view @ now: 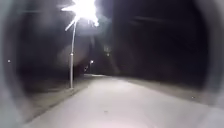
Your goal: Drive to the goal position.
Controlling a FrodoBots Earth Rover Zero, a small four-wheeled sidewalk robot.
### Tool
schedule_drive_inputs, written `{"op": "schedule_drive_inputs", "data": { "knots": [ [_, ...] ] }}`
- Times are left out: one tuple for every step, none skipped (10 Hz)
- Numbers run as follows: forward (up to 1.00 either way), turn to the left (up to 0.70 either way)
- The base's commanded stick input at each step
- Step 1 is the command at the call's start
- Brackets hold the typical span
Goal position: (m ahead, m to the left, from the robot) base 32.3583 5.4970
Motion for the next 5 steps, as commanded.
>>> {"op": "schedule_drive_inputs", "data": {
  "knots": [
    [0.70, 0.00],
    [0.70, 0.00],
    [0.70, 0.00],
    [0.70, 0.00],
    [0.70, 0.00]
  ]
}}
